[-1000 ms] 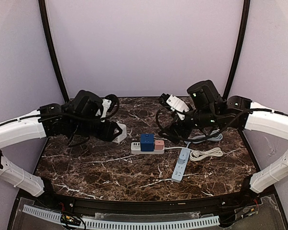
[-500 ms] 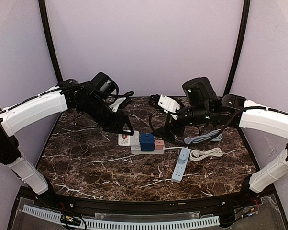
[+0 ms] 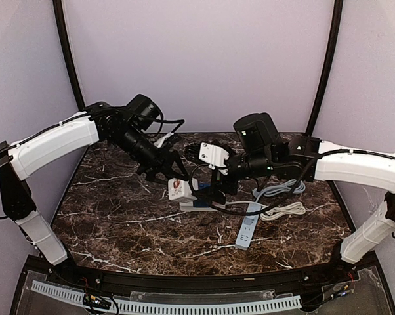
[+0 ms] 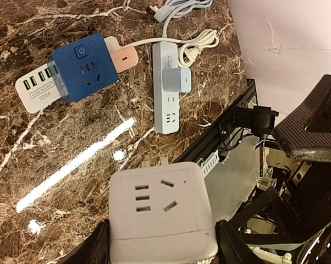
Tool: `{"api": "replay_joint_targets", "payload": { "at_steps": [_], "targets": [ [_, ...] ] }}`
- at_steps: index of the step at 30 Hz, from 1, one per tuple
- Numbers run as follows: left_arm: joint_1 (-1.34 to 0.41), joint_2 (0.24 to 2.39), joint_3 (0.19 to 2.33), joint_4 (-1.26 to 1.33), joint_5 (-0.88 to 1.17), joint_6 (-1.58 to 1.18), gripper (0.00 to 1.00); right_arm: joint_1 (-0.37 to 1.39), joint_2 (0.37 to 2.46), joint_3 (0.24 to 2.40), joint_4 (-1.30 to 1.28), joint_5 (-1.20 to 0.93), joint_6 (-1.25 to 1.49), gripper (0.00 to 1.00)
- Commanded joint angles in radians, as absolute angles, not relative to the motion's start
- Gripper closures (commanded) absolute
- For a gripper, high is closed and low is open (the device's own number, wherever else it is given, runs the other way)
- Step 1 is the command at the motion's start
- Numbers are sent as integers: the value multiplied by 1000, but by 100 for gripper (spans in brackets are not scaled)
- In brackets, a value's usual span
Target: Insert the plug
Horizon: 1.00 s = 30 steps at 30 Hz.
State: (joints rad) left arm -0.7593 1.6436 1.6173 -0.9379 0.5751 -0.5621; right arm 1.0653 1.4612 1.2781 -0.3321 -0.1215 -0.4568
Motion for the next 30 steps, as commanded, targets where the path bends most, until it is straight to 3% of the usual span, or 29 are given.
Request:
{"api": "replay_joint_targets", "payload": {
  "at_steps": [1,11,22,27,30],
  "targets": [
    [-753,1632,1646,-967,663,-585,66,1087,1480,1270,-278,-156,-503,1],
    [-745,1624,1654,-946,757,-600,68,1093,1501,1254,-251,-144,-514,2],
    [-741,1622,1652,-913,793,-639,69,1099,1516,1249,-271,-157,-513,9],
    [-741,1618,1645,-894,804,-657,69,1101,1523,1253,-276,-160,-504,23],
    [-739,1614,1634,-877,809,-673,69,1100,1522,1250,-271,-159,-494,46]
  ]
}}
